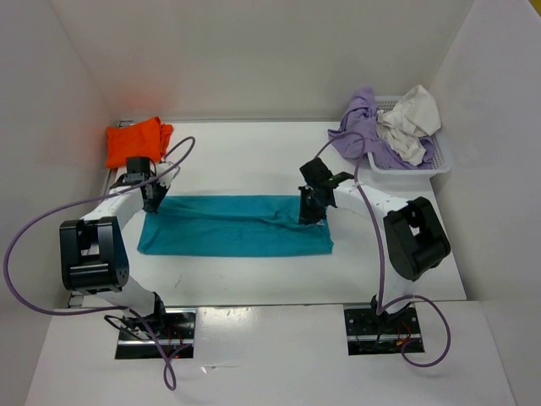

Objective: Fold and stack the t-shirts
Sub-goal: Fold the other side of the tshirt into a rectangle

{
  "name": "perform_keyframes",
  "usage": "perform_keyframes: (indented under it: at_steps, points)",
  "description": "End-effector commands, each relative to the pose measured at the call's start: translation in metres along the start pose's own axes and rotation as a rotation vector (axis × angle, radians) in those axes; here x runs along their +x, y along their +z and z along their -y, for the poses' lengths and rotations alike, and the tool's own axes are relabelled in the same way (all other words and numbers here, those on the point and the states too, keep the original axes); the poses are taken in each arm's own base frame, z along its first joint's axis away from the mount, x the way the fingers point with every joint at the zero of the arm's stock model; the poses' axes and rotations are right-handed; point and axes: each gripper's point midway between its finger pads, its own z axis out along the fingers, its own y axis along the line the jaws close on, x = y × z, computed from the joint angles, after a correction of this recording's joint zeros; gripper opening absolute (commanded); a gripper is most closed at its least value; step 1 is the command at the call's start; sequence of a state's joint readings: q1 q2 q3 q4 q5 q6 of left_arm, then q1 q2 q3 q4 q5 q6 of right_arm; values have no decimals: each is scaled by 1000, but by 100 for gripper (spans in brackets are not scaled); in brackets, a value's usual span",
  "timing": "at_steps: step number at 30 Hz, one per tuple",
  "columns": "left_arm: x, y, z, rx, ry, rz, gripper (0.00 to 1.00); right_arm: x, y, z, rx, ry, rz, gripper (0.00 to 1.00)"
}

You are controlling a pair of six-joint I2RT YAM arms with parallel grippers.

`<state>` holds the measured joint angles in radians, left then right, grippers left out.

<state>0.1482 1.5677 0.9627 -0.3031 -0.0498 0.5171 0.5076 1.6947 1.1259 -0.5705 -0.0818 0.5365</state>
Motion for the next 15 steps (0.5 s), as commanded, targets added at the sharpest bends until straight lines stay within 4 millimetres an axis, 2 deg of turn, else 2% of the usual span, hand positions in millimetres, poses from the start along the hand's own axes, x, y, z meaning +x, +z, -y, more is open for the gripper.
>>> perform_keyframes:
  at_steps: [1, 3, 4, 7, 9, 11, 12, 14, 15]
  points:
    - [2, -3, -3, -31, 23, 12, 4, -1, -7, -5, -37, 29, 37, 19]
    - [5, -2, -1, -26, 32, 4, 5, -1, -7, -5, -37, 29, 37, 34]
    - [7, -3, -3, -36, 32, -3, 9, 2, -7, -3, -29, 31, 24, 37]
    - [16, -3, -3, -40, 55, -40, 17, 4, -16, 3, -5, 32, 35, 40]
    - [18, -6, -2, -35, 55, -46, 27, 3, -26, 2, -14, 21, 49, 40]
    - [21, -13, 0, -29, 65, -55, 34, -2, -37, -7, -51, 17, 70, 40]
    - [22, -13, 2, -16, 65, -57, 39, -9, -51, -19, -93, 3, 107, 40]
    - [20, -20, 1, -22, 65, -48, 43, -20, -65, -35, -142, -25, 154, 38]
    - [23, -21, 3, -14, 65, -61, 44, -31, -75, -51, -178, -43, 192, 38]
